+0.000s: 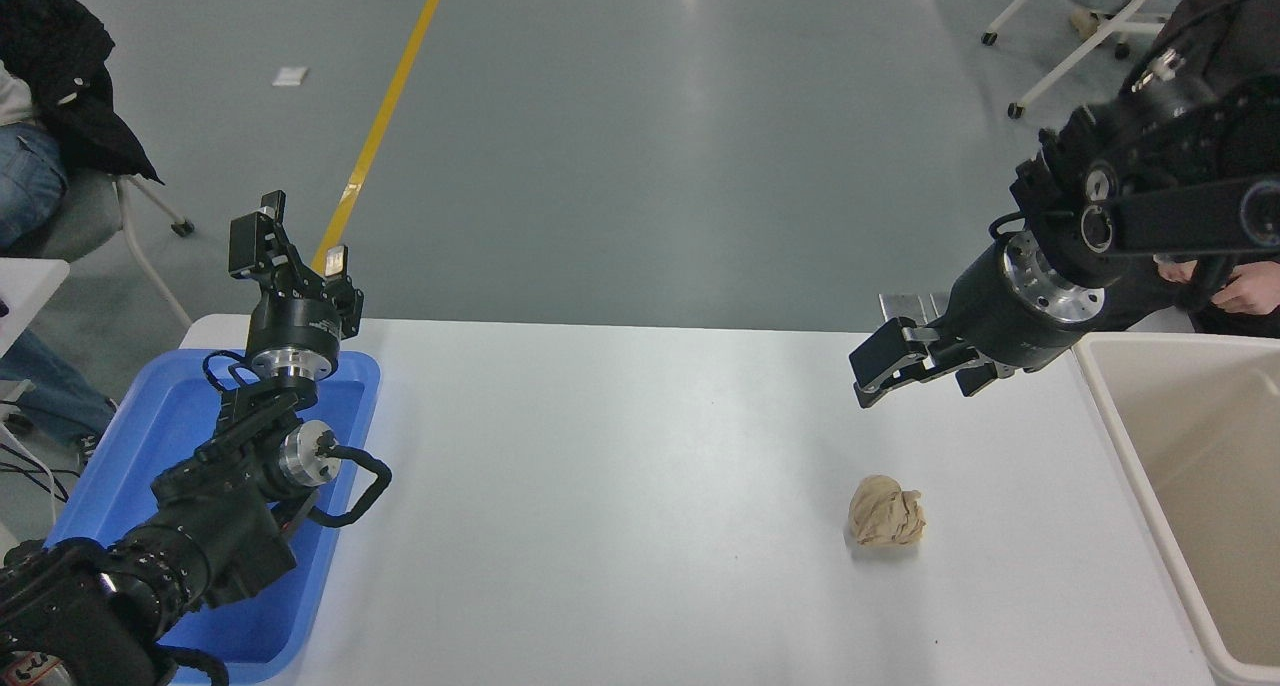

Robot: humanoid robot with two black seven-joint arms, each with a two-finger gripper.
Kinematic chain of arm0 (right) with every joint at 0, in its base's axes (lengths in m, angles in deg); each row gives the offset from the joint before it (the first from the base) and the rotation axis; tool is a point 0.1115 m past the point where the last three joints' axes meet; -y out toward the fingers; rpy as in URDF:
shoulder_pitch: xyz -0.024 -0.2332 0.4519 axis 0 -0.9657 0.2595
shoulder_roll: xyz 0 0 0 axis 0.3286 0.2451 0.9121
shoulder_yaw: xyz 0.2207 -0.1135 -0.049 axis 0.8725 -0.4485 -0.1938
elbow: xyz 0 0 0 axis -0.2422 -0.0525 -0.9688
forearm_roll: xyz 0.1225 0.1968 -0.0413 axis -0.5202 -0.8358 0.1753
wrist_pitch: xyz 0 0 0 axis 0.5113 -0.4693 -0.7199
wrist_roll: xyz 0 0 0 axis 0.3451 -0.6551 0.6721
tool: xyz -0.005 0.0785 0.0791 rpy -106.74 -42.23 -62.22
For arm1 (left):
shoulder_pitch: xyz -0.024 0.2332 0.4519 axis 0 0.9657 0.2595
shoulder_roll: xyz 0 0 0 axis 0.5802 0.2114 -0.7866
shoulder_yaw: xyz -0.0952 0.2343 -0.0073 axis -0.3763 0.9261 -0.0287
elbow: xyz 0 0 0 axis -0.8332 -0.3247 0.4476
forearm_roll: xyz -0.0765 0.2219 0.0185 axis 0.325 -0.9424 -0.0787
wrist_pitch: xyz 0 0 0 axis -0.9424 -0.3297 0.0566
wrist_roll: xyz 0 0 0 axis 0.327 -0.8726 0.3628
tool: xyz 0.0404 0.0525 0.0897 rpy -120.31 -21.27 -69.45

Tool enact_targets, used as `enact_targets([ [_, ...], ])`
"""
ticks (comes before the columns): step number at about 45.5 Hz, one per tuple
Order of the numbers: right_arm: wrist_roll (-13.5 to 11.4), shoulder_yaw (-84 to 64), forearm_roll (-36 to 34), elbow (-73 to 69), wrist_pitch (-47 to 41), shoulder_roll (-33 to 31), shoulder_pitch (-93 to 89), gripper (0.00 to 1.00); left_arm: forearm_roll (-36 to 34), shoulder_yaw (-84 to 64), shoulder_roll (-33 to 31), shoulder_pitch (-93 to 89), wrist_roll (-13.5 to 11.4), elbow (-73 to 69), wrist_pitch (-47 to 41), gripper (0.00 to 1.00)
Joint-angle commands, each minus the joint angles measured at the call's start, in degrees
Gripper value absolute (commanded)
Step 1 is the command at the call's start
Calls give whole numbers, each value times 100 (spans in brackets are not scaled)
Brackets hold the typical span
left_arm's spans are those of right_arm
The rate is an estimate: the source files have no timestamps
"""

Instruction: Pick up paper ball place in dustbin

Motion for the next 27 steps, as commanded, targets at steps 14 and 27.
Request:
enact_targets([
  [14, -53, 16, 144, 1555, 1133, 370, -2354, 100, 1, 3, 0, -4, 0, 0, 0, 100],
  [27, -53, 86, 197, 2136, 1282, 370, -3145, 100, 1, -6, 0, -4, 0, 0, 0, 100],
])
